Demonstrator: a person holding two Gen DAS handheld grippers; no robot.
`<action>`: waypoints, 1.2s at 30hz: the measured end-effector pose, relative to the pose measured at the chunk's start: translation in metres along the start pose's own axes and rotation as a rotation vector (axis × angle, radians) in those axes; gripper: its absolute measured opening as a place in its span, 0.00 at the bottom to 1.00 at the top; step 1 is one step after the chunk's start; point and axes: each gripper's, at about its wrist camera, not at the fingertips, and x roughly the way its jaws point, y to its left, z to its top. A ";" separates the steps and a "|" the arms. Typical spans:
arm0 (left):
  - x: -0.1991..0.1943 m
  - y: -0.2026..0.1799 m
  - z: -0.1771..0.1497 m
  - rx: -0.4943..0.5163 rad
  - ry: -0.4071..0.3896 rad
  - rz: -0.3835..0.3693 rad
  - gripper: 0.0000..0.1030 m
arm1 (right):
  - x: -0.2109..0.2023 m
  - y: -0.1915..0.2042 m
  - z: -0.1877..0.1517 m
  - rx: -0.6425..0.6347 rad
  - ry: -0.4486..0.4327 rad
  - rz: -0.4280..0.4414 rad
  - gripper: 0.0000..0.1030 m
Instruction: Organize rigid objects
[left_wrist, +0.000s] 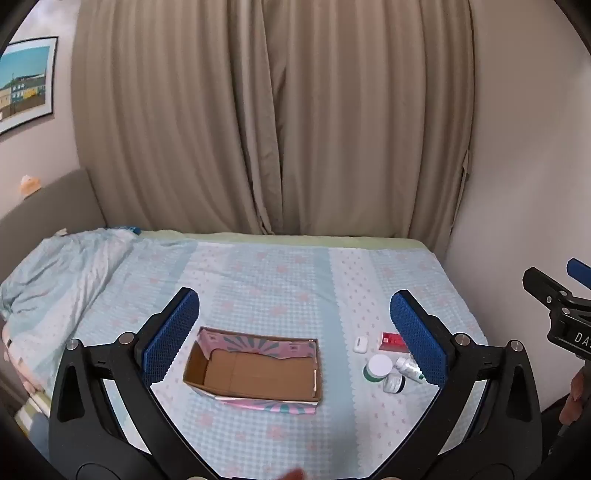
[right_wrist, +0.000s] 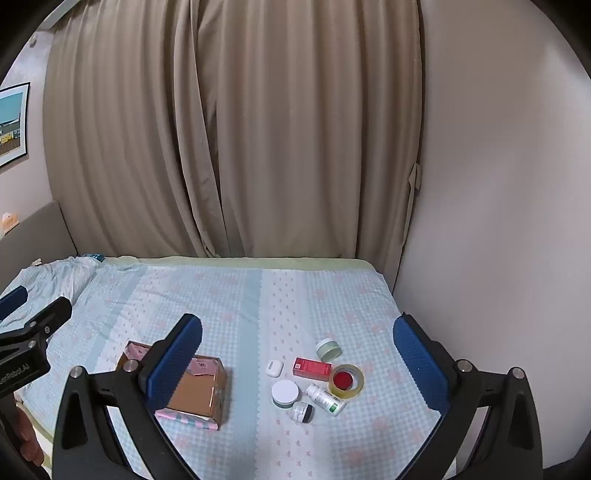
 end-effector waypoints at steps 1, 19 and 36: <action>0.001 0.000 0.000 0.002 -0.001 -0.002 1.00 | 0.000 0.000 0.000 -0.003 0.002 -0.001 1.00; -0.009 -0.003 0.006 0.047 -0.037 0.010 1.00 | -0.003 -0.005 0.002 0.035 0.003 0.003 1.00; -0.008 -0.005 0.003 0.053 -0.038 0.014 1.00 | 0.001 -0.009 0.002 0.038 0.000 0.020 1.00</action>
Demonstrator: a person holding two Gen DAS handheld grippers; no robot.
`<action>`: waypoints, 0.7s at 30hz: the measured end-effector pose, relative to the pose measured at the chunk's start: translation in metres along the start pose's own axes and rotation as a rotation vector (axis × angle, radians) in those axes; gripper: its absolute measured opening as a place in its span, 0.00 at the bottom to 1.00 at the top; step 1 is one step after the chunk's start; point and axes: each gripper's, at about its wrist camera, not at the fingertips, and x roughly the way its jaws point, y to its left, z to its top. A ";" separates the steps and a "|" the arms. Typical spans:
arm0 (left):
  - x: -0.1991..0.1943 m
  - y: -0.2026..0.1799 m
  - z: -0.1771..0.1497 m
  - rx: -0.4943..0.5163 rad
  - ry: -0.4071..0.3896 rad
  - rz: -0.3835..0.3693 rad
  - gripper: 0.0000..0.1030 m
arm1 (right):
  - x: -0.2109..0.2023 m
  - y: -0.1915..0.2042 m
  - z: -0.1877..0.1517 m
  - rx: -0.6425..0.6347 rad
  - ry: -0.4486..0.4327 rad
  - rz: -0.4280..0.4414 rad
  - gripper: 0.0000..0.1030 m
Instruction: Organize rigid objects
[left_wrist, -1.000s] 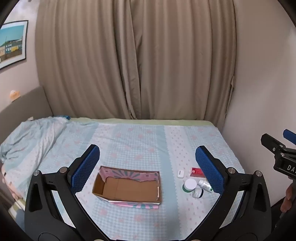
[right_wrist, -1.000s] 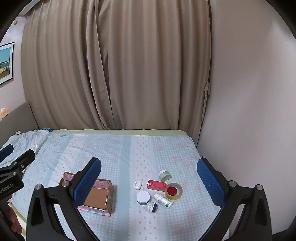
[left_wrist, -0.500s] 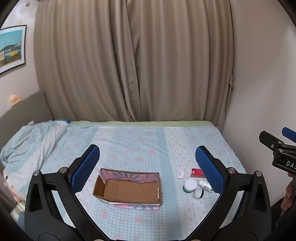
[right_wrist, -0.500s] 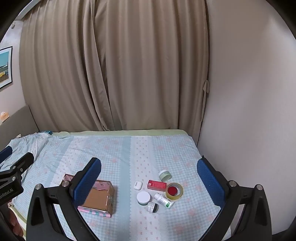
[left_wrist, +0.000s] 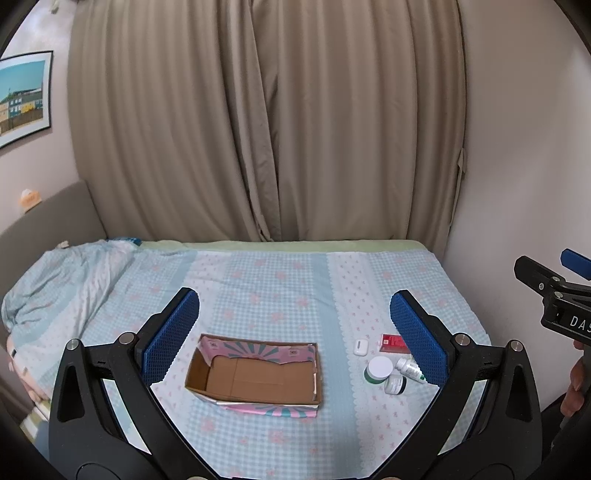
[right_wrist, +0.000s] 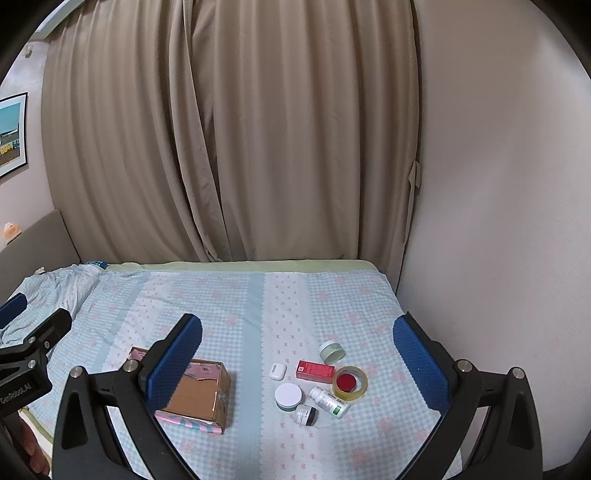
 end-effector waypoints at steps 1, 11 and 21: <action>0.000 0.000 0.000 0.001 0.000 -0.001 1.00 | 0.000 0.000 0.000 0.000 -0.001 0.001 1.00; -0.001 0.001 -0.001 0.006 0.003 -0.008 1.00 | 0.001 0.000 -0.002 -0.003 -0.004 0.003 1.00; -0.001 0.002 0.000 0.000 0.005 -0.011 1.00 | 0.001 -0.001 -0.004 -0.003 -0.004 0.001 1.00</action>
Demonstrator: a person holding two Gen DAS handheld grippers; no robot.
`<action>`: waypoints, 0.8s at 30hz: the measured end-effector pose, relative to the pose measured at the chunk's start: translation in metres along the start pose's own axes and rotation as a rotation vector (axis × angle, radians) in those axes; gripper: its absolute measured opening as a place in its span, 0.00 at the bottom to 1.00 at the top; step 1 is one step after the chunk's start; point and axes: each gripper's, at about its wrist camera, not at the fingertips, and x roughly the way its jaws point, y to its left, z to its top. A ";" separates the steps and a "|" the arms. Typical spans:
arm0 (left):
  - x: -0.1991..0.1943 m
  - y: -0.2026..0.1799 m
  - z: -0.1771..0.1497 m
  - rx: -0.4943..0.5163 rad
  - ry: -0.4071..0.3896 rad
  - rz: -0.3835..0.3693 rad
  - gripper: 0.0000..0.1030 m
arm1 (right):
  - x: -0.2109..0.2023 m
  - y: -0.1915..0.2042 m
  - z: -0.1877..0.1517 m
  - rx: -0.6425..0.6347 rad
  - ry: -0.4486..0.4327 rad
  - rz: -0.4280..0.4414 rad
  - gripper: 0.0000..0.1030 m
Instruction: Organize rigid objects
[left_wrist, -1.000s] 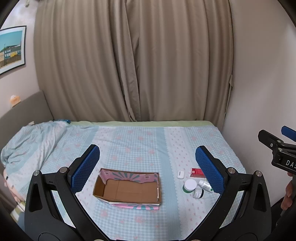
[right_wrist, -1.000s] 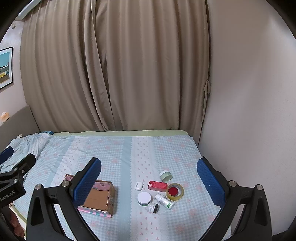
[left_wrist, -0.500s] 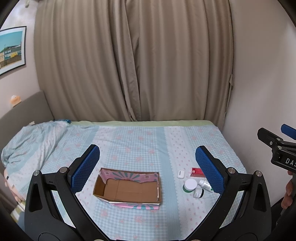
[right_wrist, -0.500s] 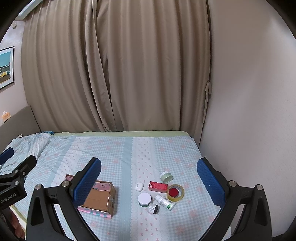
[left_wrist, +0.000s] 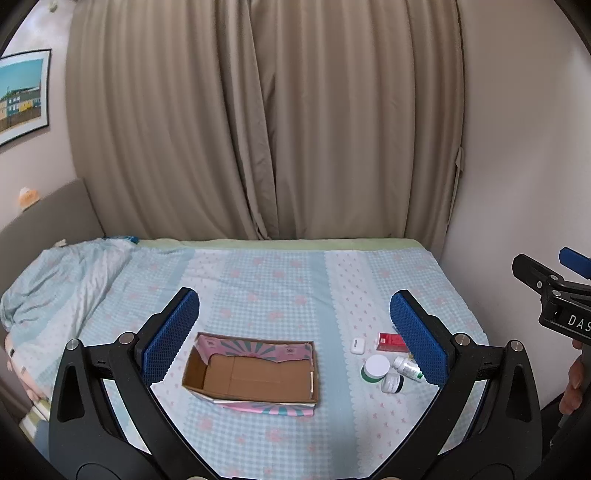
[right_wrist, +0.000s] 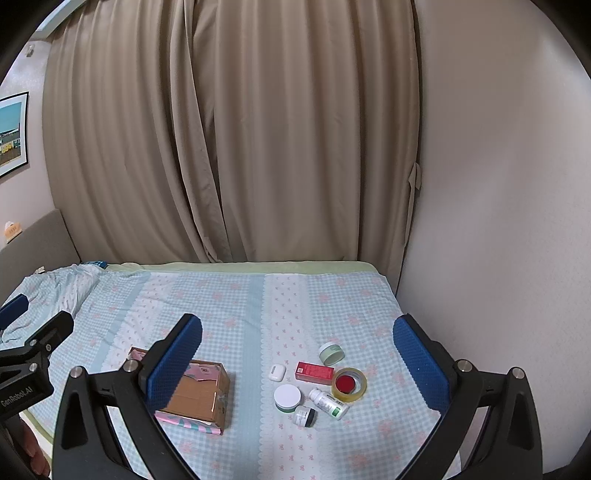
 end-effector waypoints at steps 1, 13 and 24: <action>0.000 0.001 0.000 -0.001 0.000 0.000 1.00 | 0.000 0.000 0.000 -0.001 0.000 -0.002 1.00; 0.000 0.000 0.000 -0.001 0.001 0.000 1.00 | -0.001 0.001 -0.003 -0.001 0.003 -0.003 1.00; 0.001 -0.001 0.000 -0.006 0.001 -0.001 1.00 | -0.001 0.001 -0.004 0.001 0.003 -0.003 1.00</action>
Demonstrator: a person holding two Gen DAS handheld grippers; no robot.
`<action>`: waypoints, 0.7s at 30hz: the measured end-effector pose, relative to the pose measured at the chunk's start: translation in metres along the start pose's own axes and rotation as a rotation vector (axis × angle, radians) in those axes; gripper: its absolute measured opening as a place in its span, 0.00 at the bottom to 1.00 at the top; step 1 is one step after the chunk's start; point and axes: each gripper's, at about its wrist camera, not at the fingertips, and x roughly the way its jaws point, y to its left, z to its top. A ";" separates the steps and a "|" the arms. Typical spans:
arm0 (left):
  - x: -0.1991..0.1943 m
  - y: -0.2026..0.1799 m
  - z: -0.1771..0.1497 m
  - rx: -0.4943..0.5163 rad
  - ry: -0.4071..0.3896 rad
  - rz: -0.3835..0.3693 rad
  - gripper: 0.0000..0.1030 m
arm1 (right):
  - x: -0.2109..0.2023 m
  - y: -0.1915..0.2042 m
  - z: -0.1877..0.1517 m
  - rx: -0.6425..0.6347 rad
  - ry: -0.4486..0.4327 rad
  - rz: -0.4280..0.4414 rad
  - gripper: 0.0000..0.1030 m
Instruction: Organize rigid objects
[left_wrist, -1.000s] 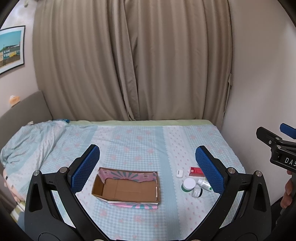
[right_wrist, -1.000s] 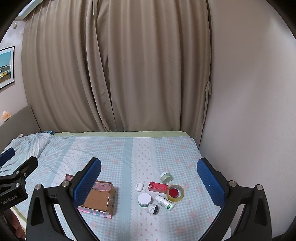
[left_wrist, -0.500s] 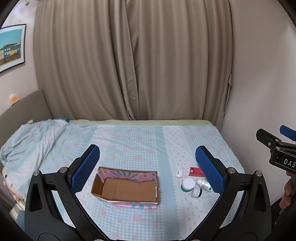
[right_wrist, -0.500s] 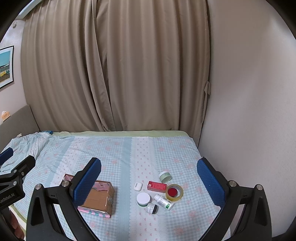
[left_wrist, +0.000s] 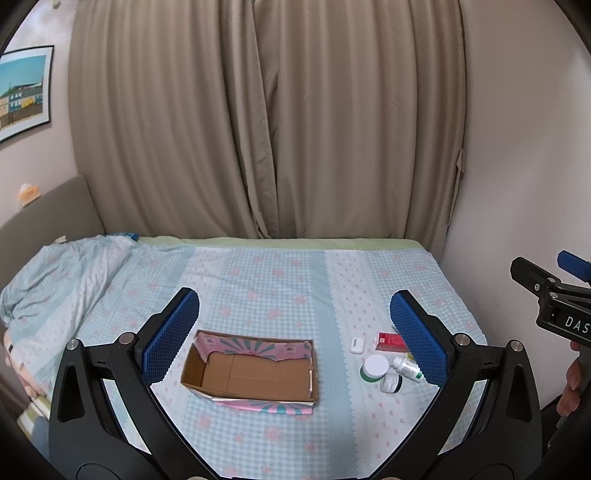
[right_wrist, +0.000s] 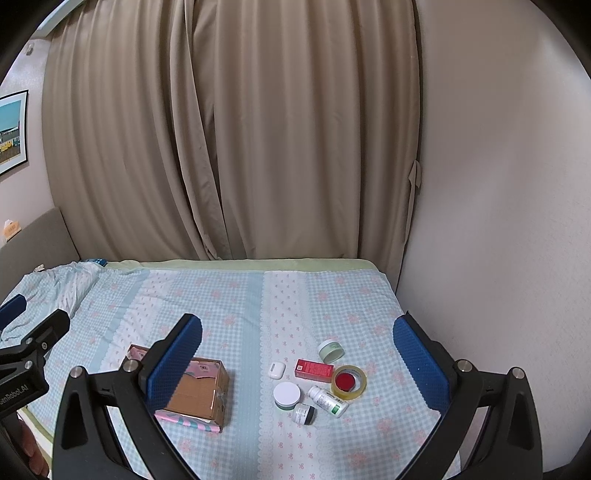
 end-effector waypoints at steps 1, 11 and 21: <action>0.000 0.000 0.000 0.000 -0.001 -0.001 1.00 | 0.000 0.000 0.000 0.000 0.000 0.000 1.00; 0.000 0.000 0.000 -0.001 -0.001 -0.002 1.00 | -0.001 0.001 -0.002 0.000 0.000 0.003 1.00; 0.017 -0.003 0.007 0.037 0.020 -0.016 1.00 | 0.003 -0.006 0.002 -0.003 0.006 0.002 1.00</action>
